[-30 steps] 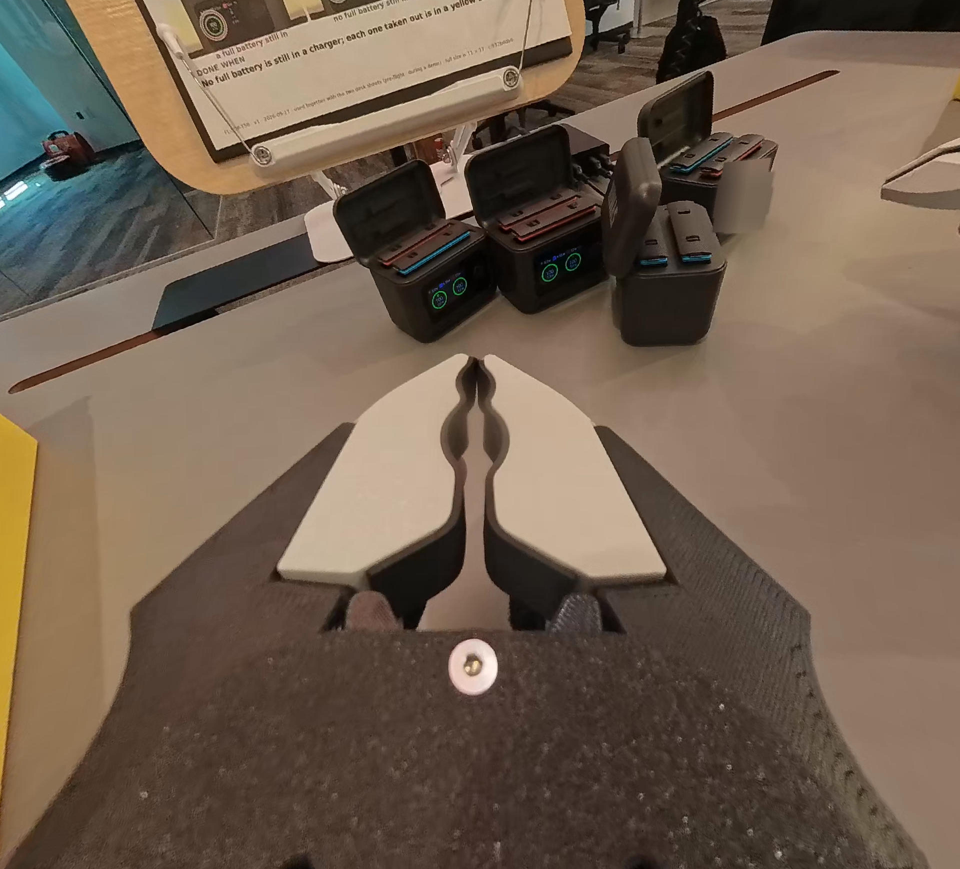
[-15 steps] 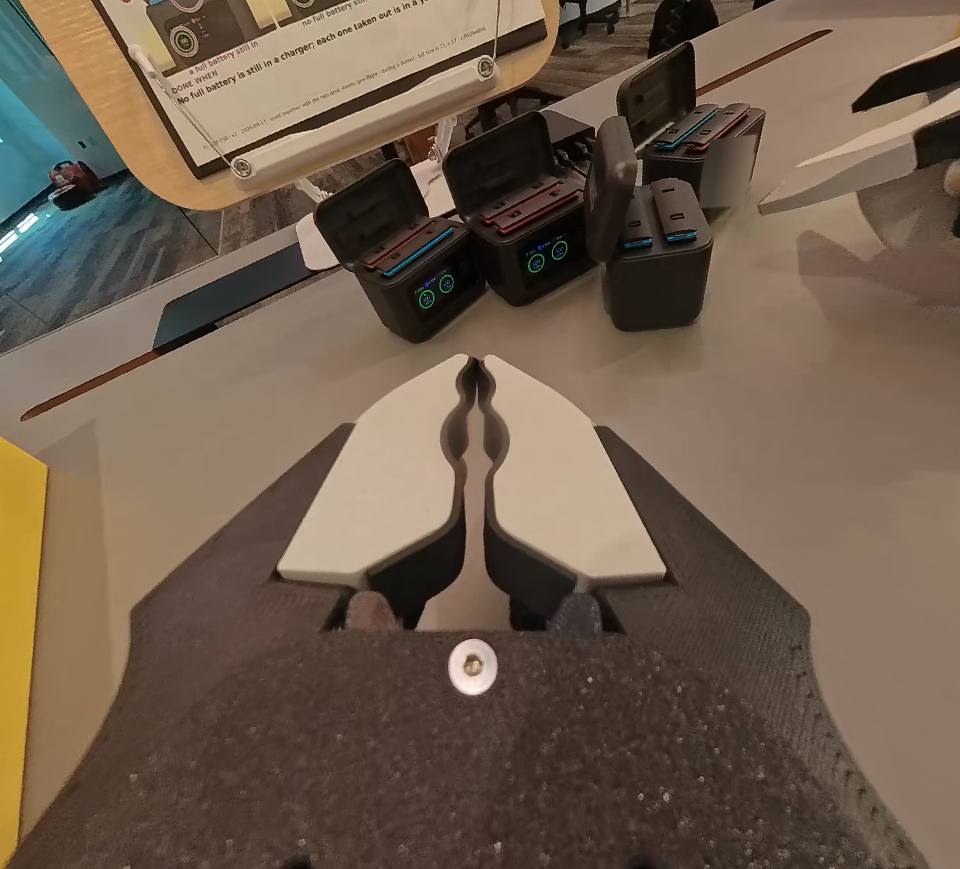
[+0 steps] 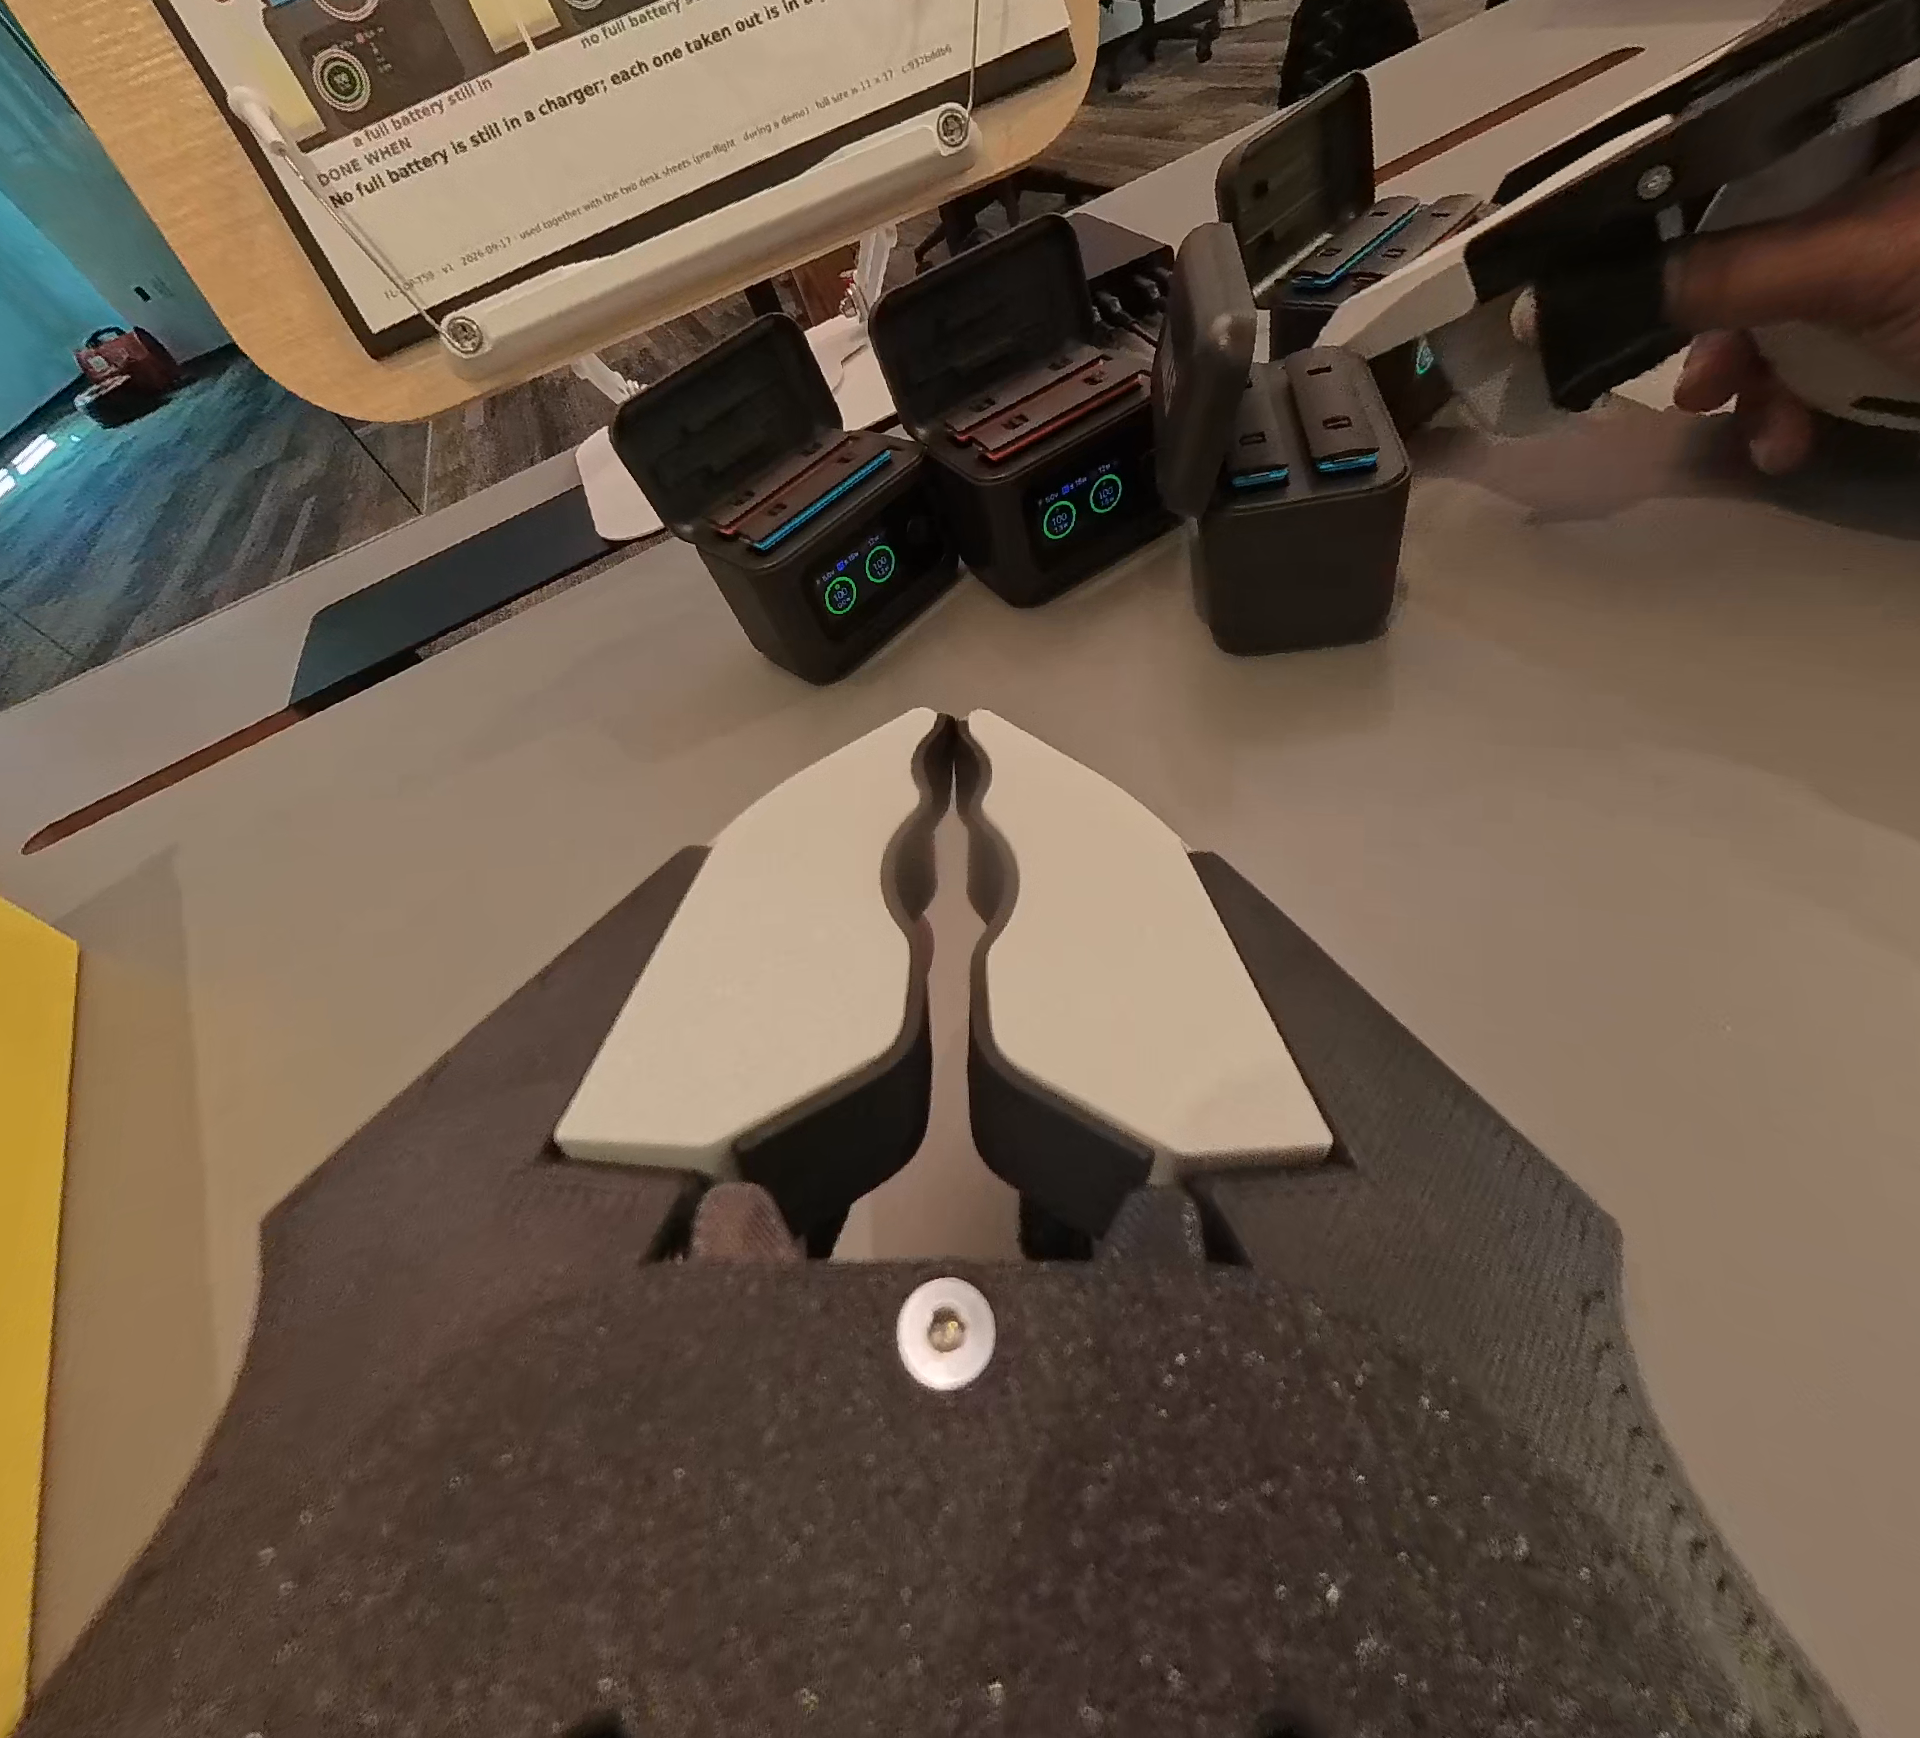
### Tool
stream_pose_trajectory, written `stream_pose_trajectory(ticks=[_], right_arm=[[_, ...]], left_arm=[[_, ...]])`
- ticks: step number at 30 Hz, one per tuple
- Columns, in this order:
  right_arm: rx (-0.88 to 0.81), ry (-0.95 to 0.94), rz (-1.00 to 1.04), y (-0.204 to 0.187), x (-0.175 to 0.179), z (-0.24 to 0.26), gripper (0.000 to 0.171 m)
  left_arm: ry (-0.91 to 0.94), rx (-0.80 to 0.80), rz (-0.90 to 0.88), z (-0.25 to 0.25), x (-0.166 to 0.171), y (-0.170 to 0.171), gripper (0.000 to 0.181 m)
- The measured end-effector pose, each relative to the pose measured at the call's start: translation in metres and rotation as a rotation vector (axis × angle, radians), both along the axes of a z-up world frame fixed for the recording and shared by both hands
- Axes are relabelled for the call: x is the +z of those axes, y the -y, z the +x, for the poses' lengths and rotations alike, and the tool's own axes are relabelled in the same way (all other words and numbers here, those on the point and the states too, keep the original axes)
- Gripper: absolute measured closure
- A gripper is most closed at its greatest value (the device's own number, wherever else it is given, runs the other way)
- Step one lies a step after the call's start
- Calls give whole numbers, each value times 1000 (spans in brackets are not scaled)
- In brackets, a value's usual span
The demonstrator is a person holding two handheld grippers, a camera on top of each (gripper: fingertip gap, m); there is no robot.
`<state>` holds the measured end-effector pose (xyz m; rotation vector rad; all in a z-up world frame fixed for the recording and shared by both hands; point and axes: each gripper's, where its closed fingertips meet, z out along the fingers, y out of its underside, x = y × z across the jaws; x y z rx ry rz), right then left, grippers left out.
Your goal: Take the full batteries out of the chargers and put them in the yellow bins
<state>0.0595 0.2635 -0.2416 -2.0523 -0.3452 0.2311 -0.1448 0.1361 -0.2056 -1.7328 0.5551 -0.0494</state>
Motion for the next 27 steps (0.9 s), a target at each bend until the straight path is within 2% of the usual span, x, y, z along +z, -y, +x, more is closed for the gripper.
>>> stream_pose_trajectory(ticks=[9,22,27], right_arm=[[20,77,-52,-14,-11,-6,71],[-239,86,-49,-29,-9,32,81],[-318,69,-61,-40,-10,48,102]], left_arm=[[-22,-14,9,3,0,2,181],[-28,-20,15,4,0,3,181],[-26,-21,9,4,0,2,181]])
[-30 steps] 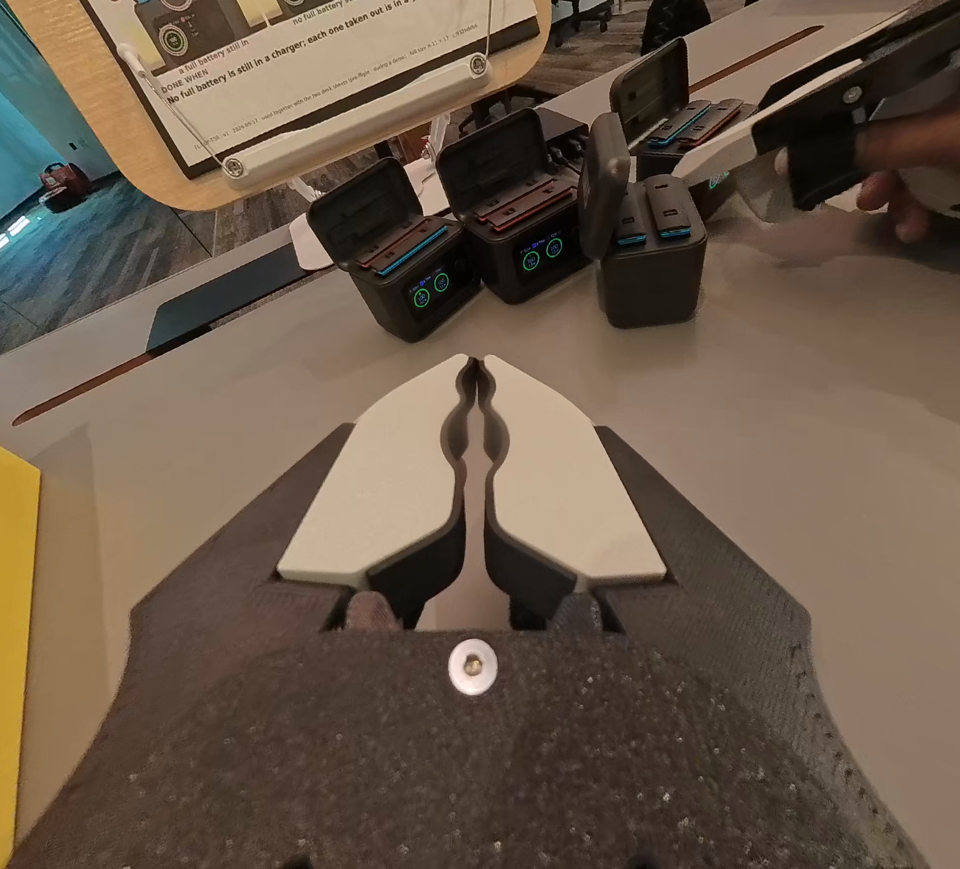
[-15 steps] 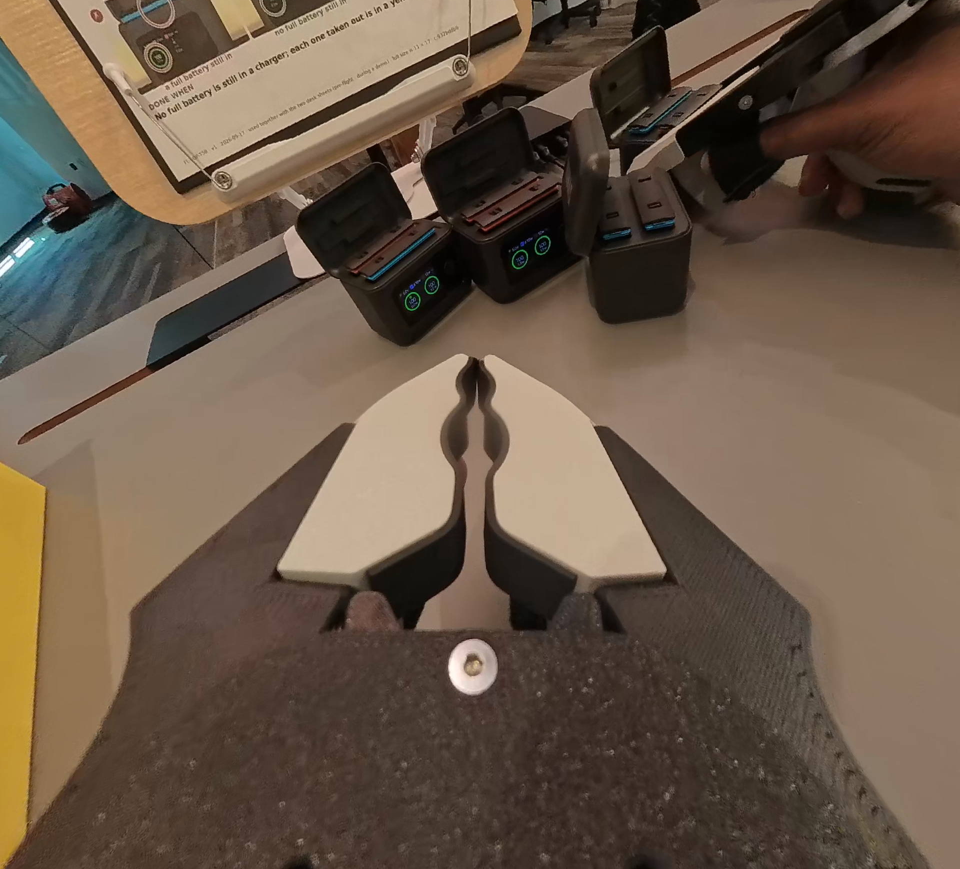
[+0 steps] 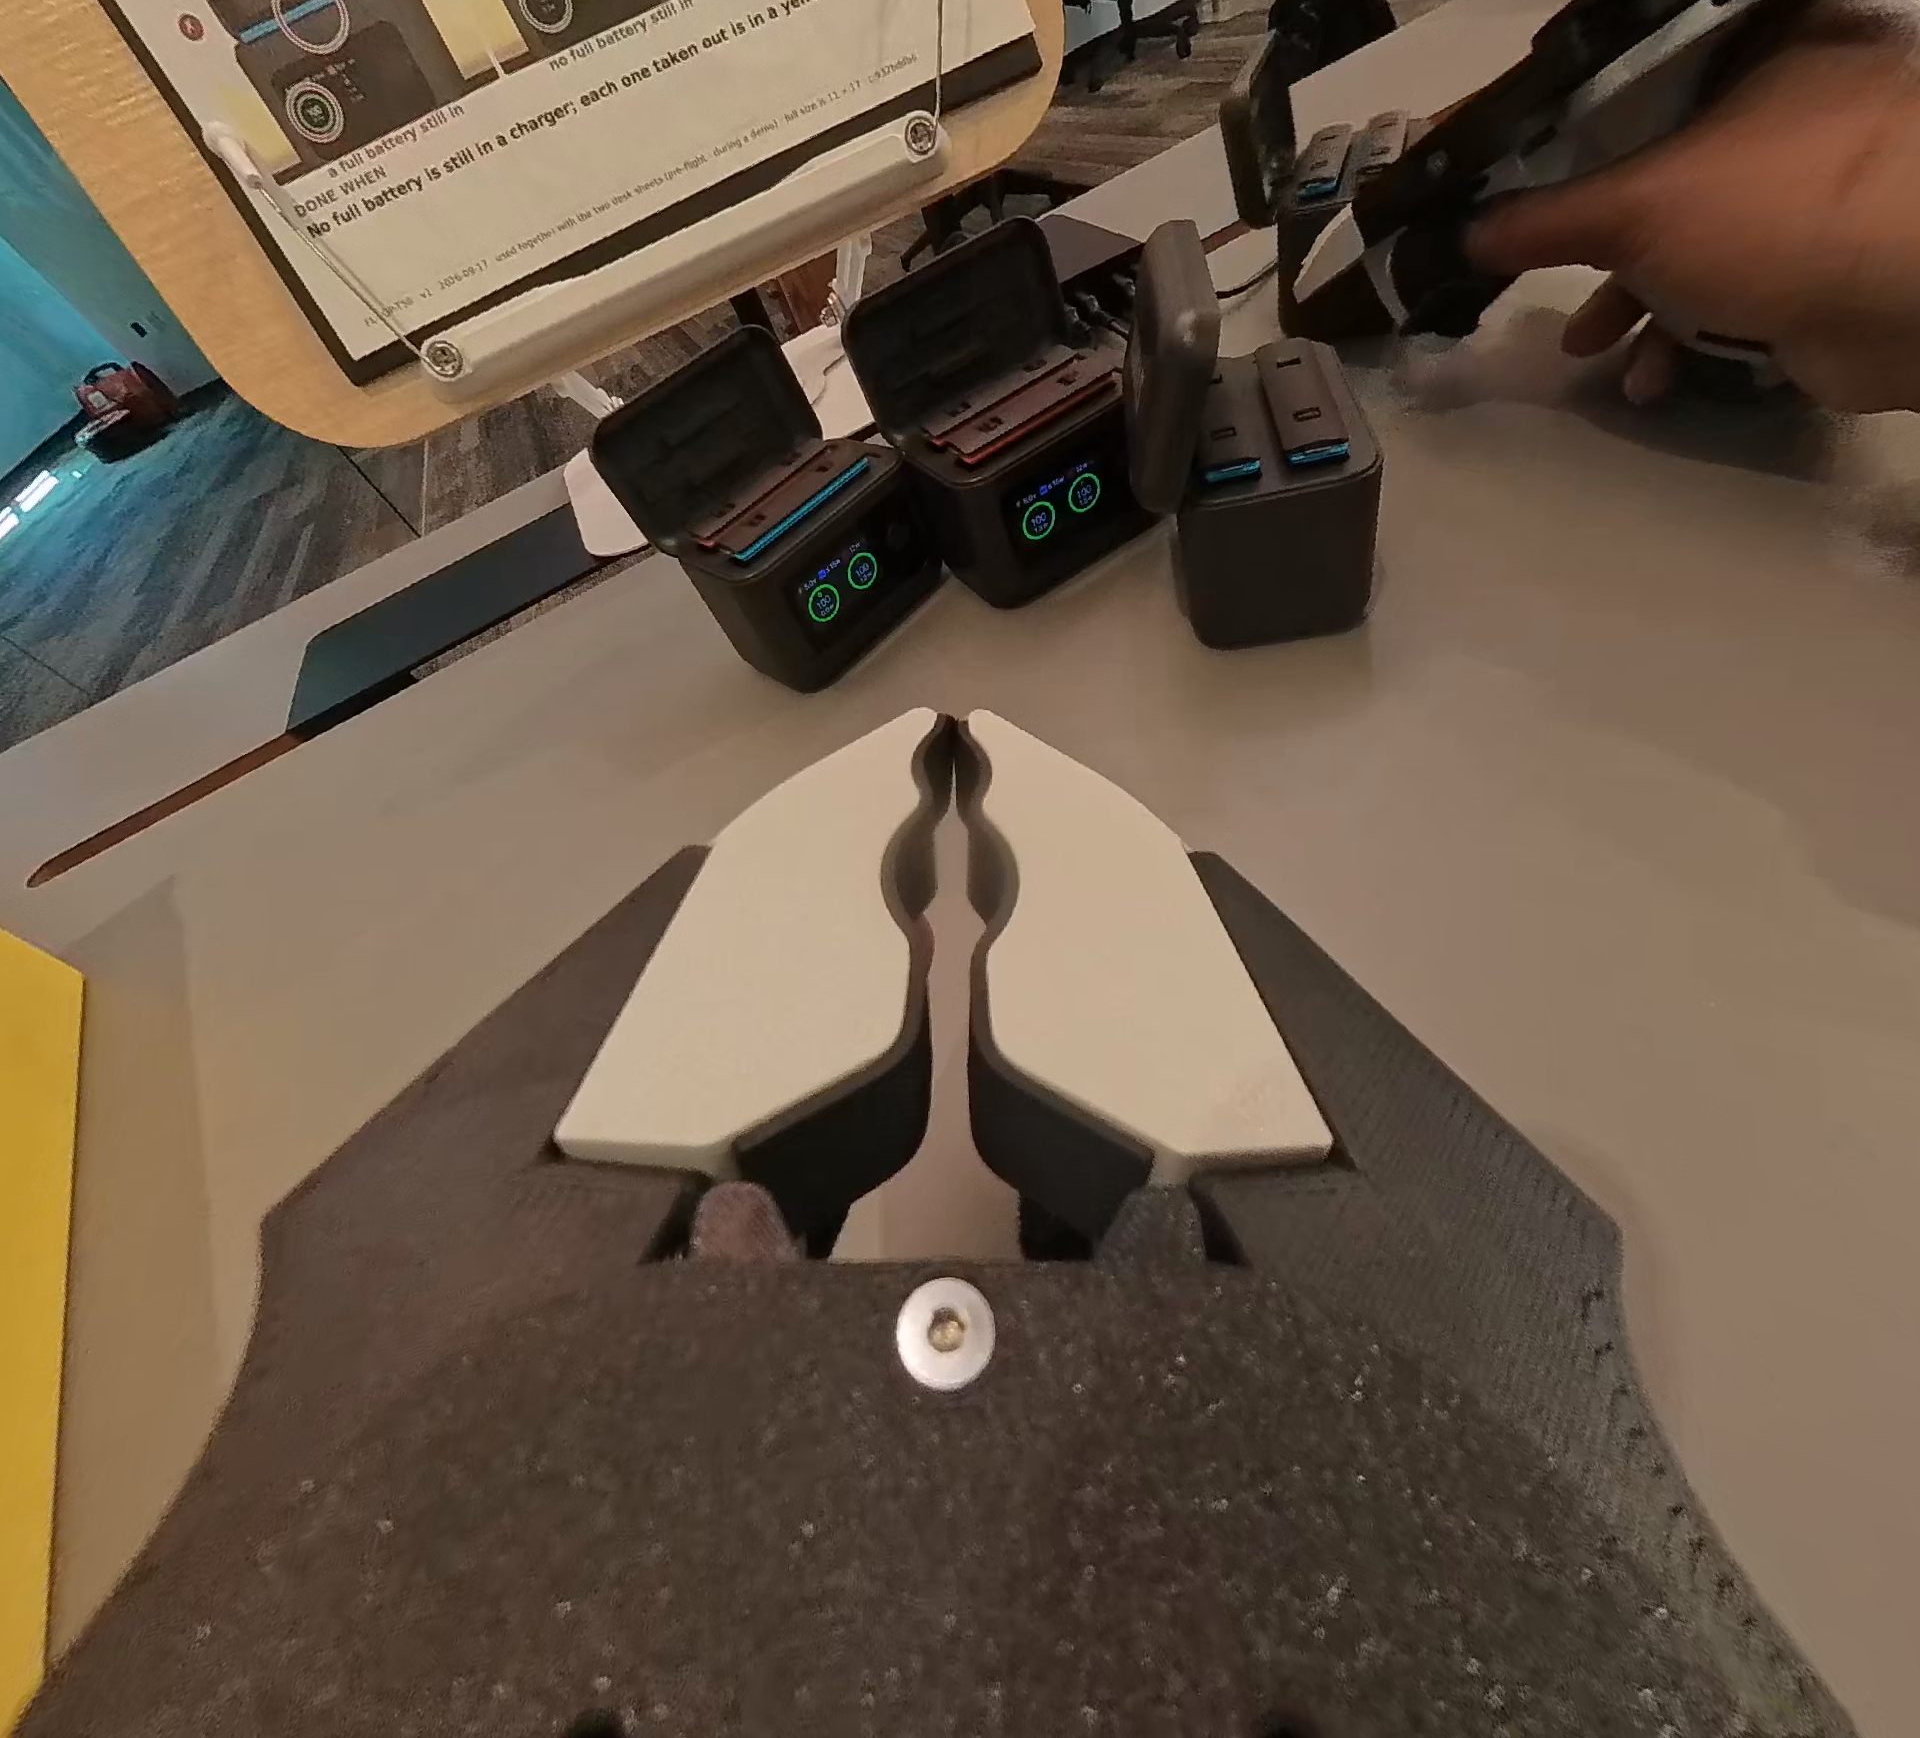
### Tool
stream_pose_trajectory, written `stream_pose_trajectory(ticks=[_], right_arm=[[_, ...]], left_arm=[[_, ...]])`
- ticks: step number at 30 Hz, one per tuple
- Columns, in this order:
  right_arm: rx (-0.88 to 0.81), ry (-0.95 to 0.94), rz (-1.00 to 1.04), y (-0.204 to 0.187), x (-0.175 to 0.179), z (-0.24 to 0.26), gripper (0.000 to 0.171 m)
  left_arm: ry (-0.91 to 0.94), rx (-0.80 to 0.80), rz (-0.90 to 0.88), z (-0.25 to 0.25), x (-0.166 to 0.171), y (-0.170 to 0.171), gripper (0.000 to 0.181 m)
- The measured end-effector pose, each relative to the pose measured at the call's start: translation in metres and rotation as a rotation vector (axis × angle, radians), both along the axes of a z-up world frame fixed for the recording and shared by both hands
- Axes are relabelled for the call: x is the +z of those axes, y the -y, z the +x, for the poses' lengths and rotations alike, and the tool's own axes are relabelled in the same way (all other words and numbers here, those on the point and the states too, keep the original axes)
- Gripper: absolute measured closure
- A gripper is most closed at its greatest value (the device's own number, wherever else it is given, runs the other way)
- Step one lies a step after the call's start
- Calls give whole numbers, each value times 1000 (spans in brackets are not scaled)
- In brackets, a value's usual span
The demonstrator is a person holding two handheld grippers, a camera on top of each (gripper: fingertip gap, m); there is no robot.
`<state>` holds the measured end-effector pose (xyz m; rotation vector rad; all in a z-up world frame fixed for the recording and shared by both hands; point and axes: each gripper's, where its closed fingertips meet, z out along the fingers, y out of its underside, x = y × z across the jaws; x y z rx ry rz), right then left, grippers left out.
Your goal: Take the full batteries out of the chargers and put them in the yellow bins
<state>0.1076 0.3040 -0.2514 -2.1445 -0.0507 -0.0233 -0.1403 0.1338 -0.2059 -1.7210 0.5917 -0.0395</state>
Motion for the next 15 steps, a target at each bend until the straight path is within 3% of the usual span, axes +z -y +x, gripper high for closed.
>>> stream_pose_trajectory(ticks=[15], right_arm=[[68,-64,83,-2,14,-3,92]], left_arm=[[12,-11,-10,1,-1,0,181]])
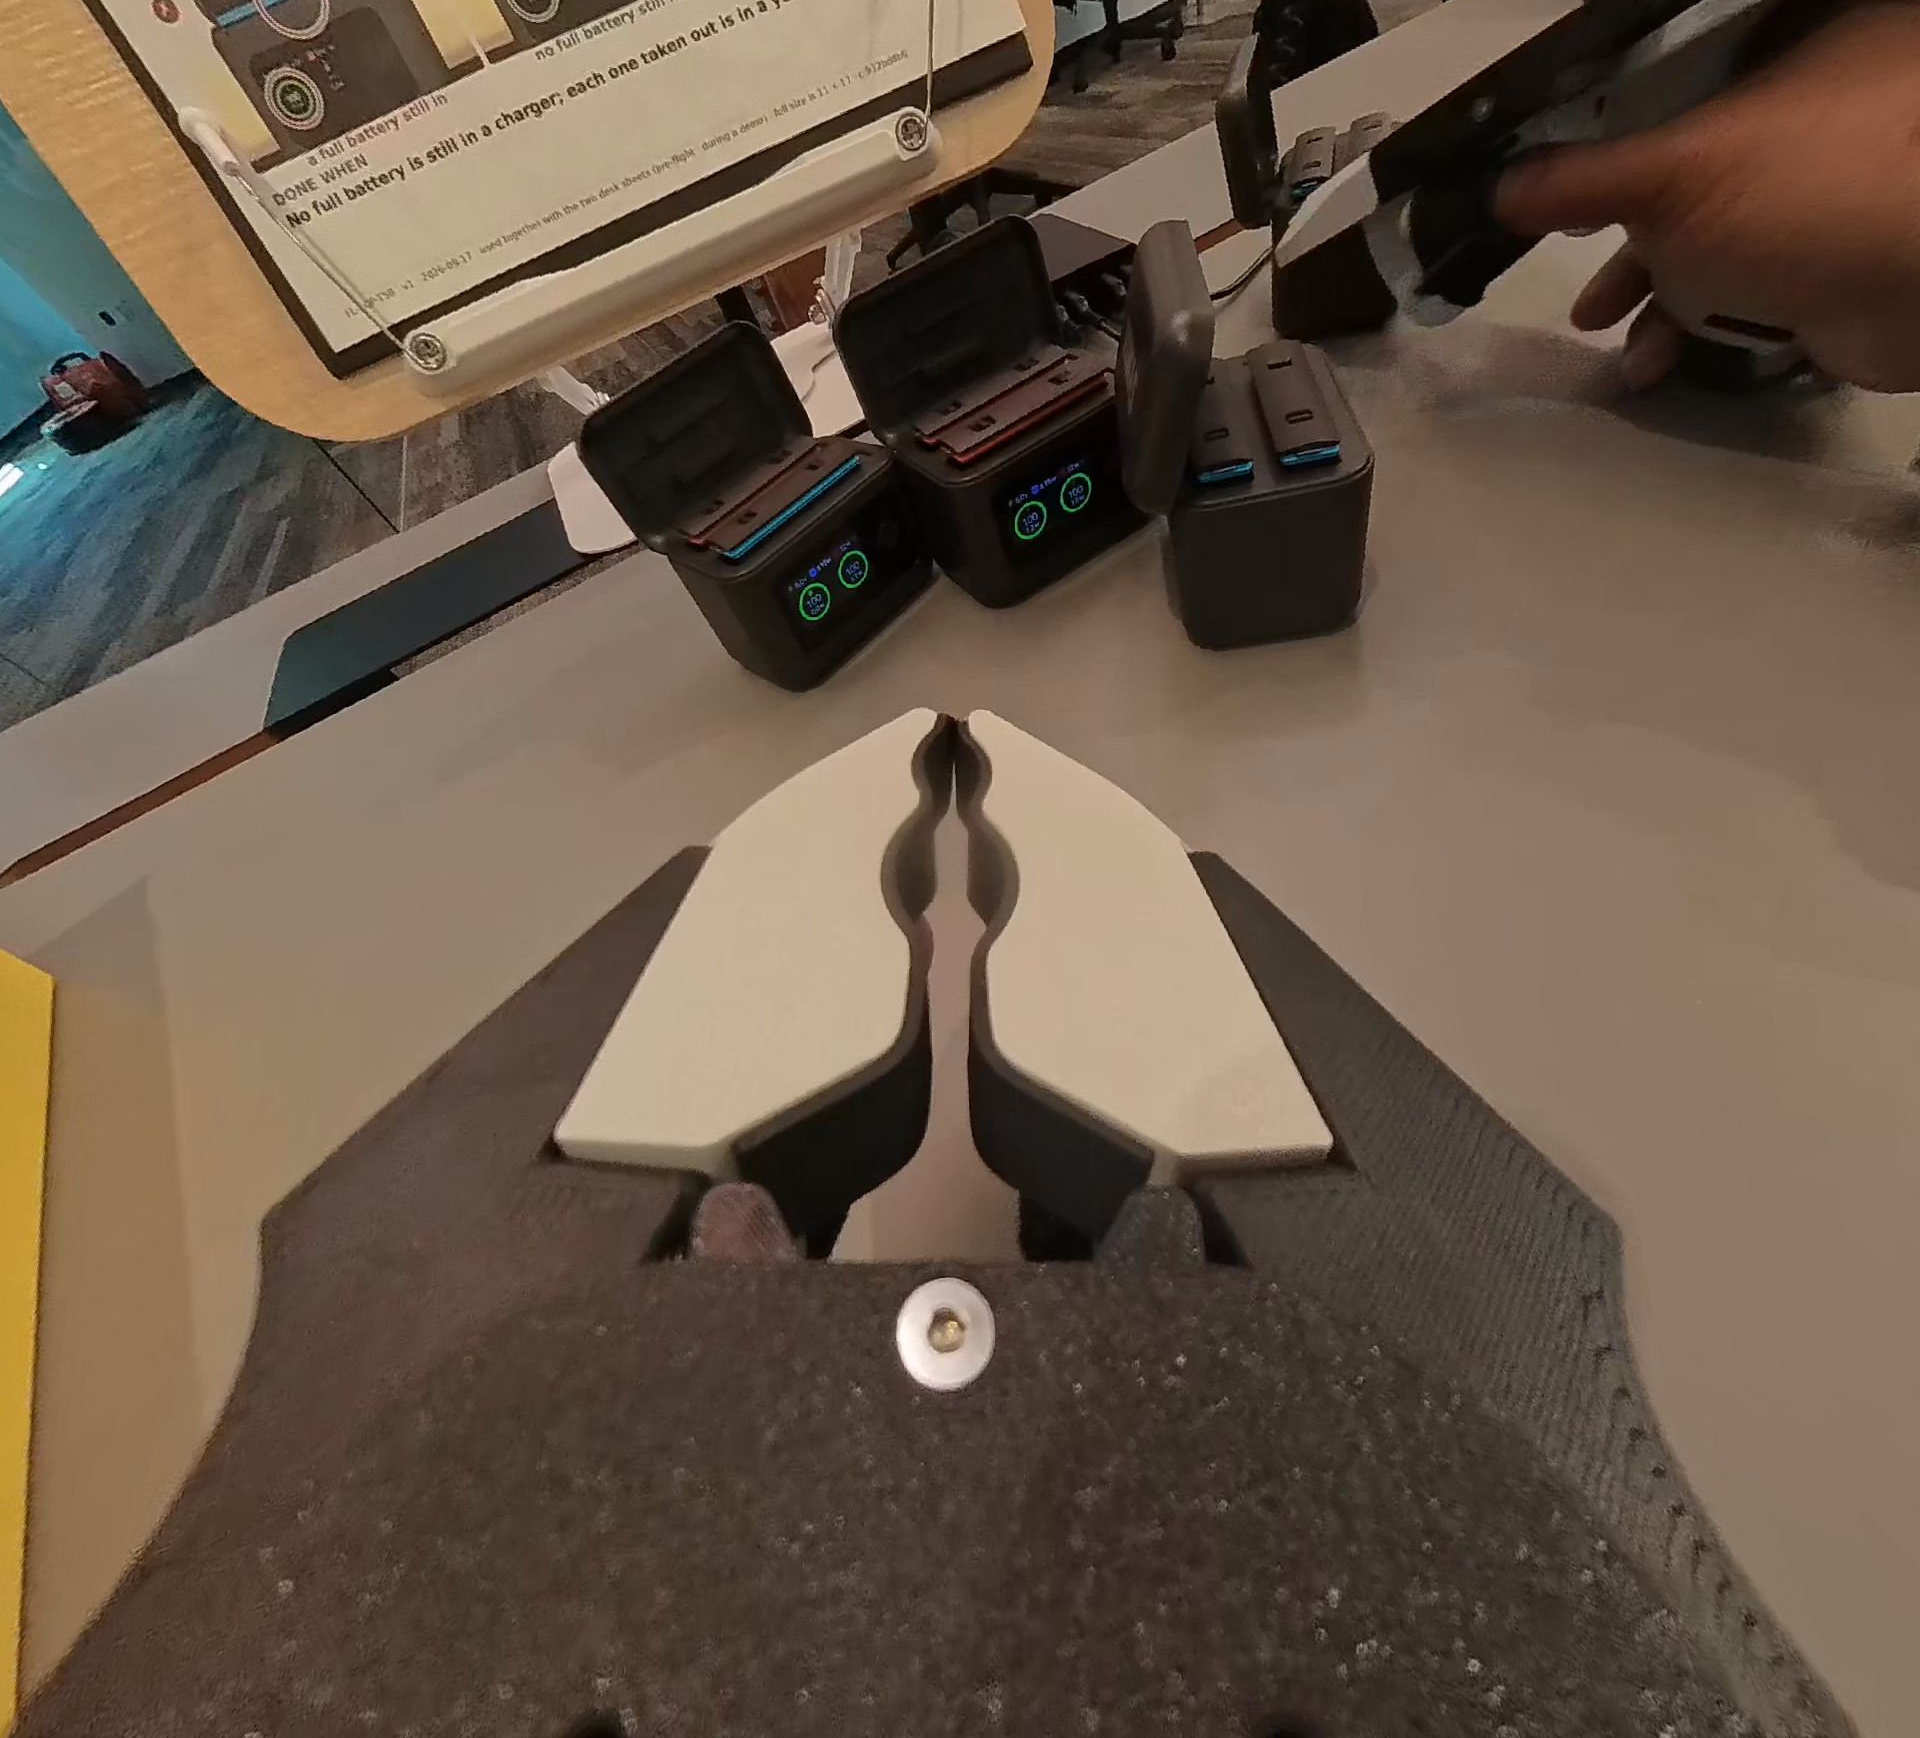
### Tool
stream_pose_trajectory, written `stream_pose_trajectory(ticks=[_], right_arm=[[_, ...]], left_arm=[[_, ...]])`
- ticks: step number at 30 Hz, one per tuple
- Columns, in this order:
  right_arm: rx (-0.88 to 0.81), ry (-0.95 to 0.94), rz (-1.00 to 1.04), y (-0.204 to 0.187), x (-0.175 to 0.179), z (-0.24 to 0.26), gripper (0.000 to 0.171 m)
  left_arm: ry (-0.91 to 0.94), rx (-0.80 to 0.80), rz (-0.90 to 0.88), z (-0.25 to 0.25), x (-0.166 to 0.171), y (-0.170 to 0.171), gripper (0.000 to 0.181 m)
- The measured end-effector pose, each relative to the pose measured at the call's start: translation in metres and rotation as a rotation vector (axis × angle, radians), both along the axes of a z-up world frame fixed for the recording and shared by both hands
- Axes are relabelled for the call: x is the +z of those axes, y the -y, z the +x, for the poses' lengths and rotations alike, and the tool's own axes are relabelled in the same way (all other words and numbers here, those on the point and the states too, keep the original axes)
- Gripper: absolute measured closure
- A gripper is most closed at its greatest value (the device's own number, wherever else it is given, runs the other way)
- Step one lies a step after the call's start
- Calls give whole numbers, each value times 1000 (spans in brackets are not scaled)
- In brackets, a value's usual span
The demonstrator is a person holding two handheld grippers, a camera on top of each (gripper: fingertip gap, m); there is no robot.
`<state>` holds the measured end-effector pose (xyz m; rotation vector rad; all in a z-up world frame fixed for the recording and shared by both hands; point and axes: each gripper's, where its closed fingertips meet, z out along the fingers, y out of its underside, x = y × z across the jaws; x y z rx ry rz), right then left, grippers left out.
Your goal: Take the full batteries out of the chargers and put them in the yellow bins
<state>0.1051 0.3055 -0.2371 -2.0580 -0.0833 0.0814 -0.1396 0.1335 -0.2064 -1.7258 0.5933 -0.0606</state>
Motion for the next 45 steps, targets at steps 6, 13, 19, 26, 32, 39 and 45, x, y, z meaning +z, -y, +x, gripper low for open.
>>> stream_pose_trajectory(ticks=[6,13,19,26,32,39,45], right_arm=[[219,-54,122,29,39,-23,89],[833,-75,179,101,41,-83,75],[972,88,66,113,6,-123,52],[929,171,-76,98,-23,-142,70],[740,174,-101,86,-24,-133,72],[406,169,-134,62,-23,-95,73],[247,192,-121,44,-21,-73,76]], left_arm=[[5,-1,8,0,2,1,181],[3,-9,16,1,4,2,181],[6,-9,27,0,6,3,181],[3,-17,27,1,6,3,181],[-6,-24,22,3,5,3,181],[-7,-25,19,3,4,3,181],[-18,-26,12,4,2,2,181]])
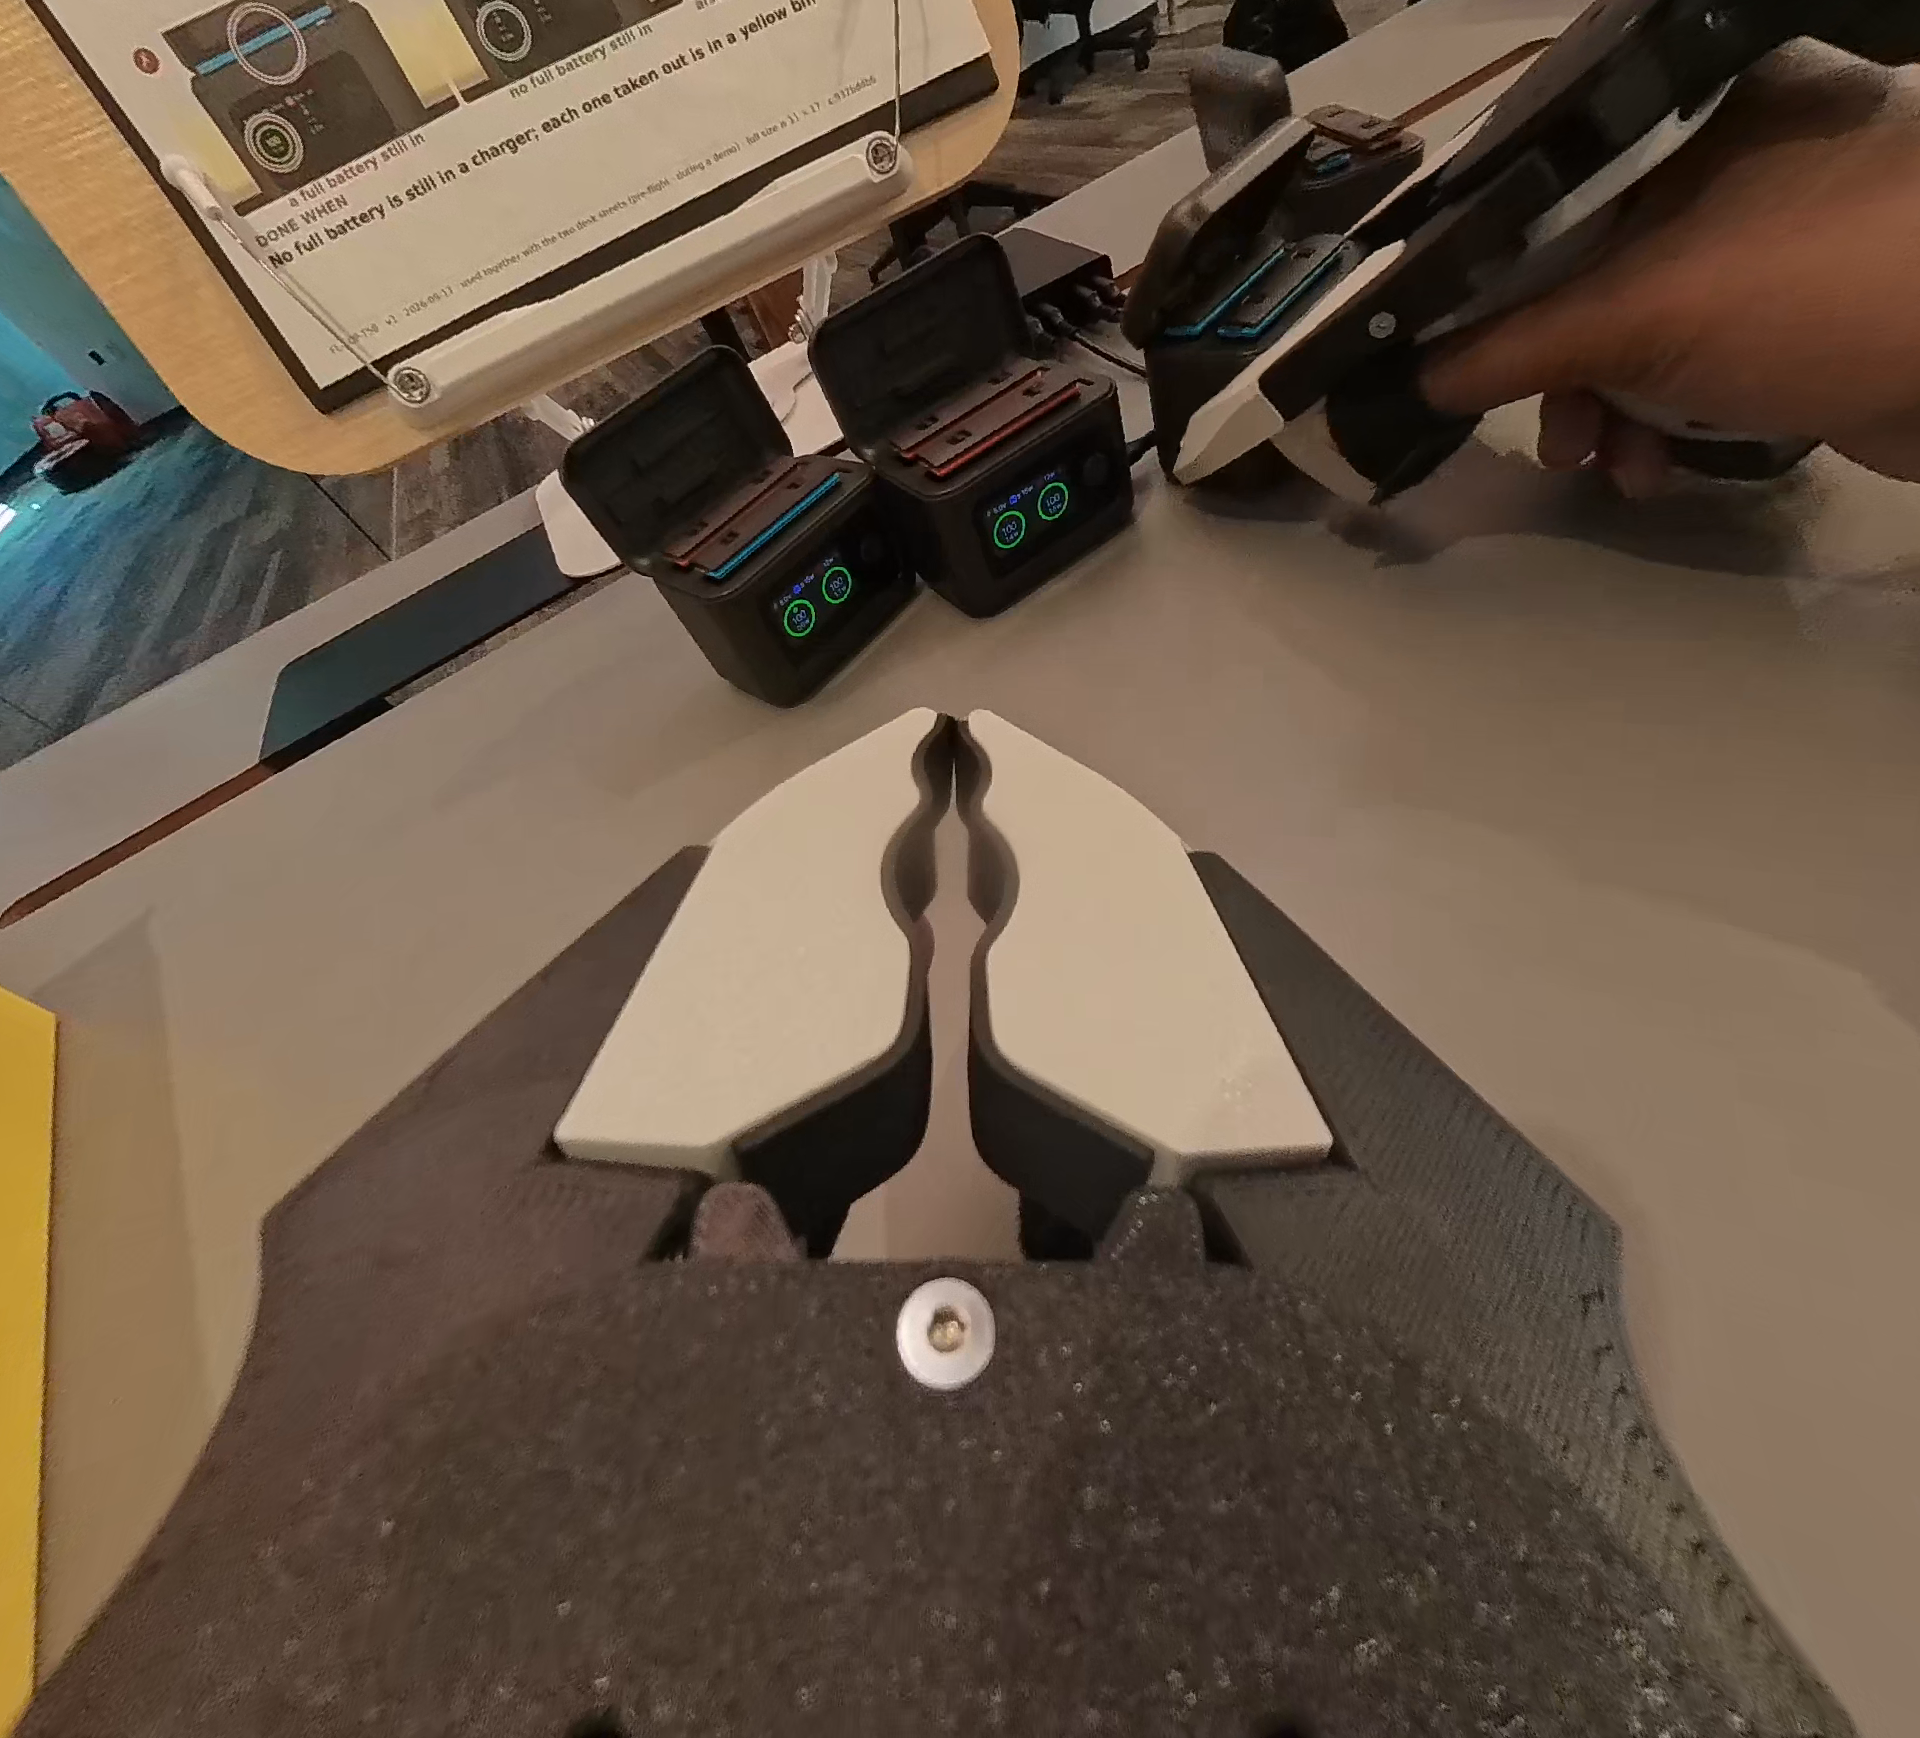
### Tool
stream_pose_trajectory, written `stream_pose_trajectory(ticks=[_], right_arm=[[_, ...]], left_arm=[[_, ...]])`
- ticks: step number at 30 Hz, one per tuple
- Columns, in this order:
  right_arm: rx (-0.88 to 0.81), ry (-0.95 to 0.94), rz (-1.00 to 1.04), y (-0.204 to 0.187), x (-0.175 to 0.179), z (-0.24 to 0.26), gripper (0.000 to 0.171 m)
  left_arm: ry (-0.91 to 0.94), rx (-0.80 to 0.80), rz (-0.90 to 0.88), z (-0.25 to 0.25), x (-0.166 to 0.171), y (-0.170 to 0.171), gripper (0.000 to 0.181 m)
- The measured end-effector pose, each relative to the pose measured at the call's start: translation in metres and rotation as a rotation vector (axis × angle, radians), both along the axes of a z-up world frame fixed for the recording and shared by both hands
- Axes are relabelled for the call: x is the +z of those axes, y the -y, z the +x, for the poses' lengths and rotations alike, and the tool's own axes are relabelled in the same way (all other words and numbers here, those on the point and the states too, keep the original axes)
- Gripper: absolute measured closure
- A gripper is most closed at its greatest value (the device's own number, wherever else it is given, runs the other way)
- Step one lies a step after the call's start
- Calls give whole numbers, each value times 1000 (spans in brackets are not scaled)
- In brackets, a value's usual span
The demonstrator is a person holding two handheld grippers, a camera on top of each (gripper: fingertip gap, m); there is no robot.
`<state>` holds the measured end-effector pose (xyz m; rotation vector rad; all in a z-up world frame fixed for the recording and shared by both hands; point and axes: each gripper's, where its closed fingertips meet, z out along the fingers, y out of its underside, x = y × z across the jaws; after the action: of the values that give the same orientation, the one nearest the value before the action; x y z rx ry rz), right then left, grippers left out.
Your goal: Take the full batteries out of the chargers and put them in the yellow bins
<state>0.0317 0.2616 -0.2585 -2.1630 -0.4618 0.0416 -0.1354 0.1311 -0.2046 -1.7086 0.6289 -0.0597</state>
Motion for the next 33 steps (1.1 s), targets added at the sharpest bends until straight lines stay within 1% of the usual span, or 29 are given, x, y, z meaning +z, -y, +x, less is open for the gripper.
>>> stream_pose_trajectory(ticks=[10,14,17,21,23,25,29,30,31,33], right_arm=[[-101,-13,54,-25,4,1,75],[-70,-46,64,-20,9,-3,71],[-36,-108,99,-6,28,3,67],[-42,-201,189,16,67,27,67],[-49,-243,217,31,80,39,68],[-54,-255,223,46,83,49,72],[-53,-260,188,75,69,57,81],[-49,-258,179,81,66,56,86],[-43,-252,173,87,62,55,99],[-43,-231,162,96,55,56,115]], left_arm=[[-11,5,-11,0,-4,-1,181],[6,8,-7,-2,-2,-1,181],[14,10,-5,-3,-1,-1,181],[3,9,0,-2,-1,-1,181],[0,11,5,-2,-1,0,181],[3,13,7,-3,0,0,181],[8,24,9,-4,1,-1,181],[10,26,6,-5,1,-1,181],[12,31,3,-5,1,-1,181],[18,39,-6,-7,1,-2,181]])
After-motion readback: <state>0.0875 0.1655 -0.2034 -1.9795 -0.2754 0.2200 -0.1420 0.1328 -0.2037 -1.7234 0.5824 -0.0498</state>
